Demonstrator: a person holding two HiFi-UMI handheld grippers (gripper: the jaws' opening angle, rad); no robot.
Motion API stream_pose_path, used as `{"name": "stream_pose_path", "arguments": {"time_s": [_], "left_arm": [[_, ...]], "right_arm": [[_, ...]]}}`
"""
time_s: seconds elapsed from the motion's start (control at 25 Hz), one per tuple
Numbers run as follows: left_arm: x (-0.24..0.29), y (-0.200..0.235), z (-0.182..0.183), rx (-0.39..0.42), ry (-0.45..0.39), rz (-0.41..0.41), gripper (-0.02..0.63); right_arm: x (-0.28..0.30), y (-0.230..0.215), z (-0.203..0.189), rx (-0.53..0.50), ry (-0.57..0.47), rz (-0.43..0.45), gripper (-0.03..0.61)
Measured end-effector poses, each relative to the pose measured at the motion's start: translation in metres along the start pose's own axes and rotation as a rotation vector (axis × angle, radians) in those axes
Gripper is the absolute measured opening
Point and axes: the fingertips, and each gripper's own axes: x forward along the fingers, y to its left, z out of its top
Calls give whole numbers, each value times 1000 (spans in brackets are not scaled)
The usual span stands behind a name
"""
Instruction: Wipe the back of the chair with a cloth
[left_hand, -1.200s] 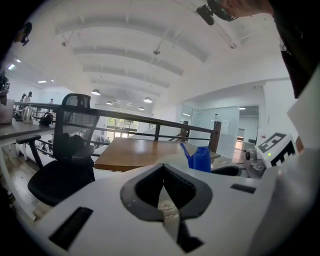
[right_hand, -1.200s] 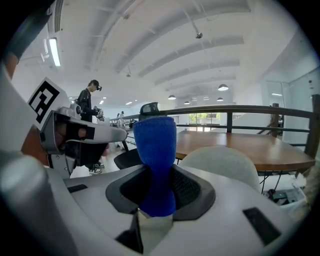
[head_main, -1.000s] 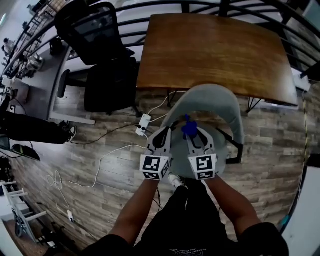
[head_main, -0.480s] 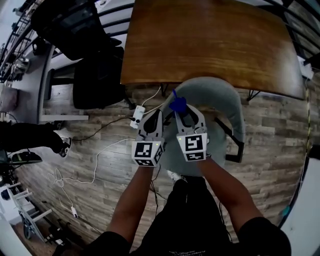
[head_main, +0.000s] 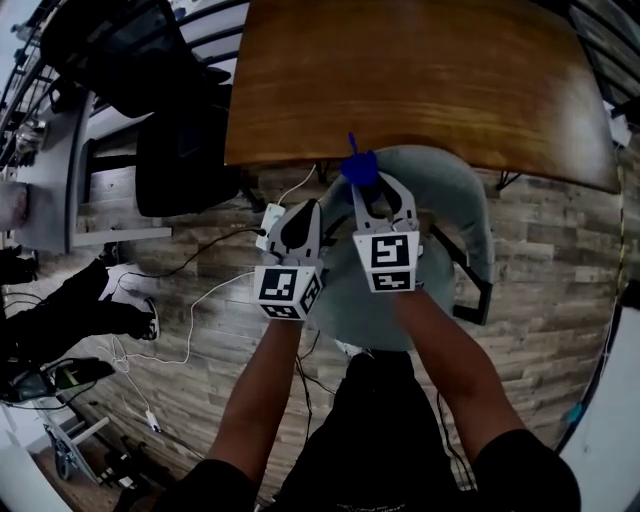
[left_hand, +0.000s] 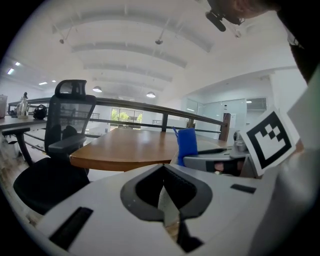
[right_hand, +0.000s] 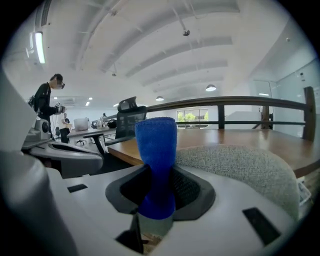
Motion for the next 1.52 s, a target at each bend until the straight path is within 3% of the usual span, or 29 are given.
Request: {"name": "stream_pose_path", "arguments": {"time_s": [0.12, 0.32, 0.96, 1.28, 1.52], "left_arm": [[5, -2, 2, 12, -19, 2, -3], [13, -14, 5, 19, -29, -14, -3], [69, -105, 0, 49, -16, -213, -3], [83, -145, -2, 78, -2, -298, -3], [82, -141, -12, 73, 11, -286, -3]], "right_arm": [[-2, -2, -1, -44, 10, -40, 123], [-9, -27, -5, -31, 24, -125, 124], [-69, -133, -24, 37, -2, -378, 124], [-100, -167, -37, 62, 18, -449, 124], [-115, -173, -41, 33, 29, -481, 124]]}}
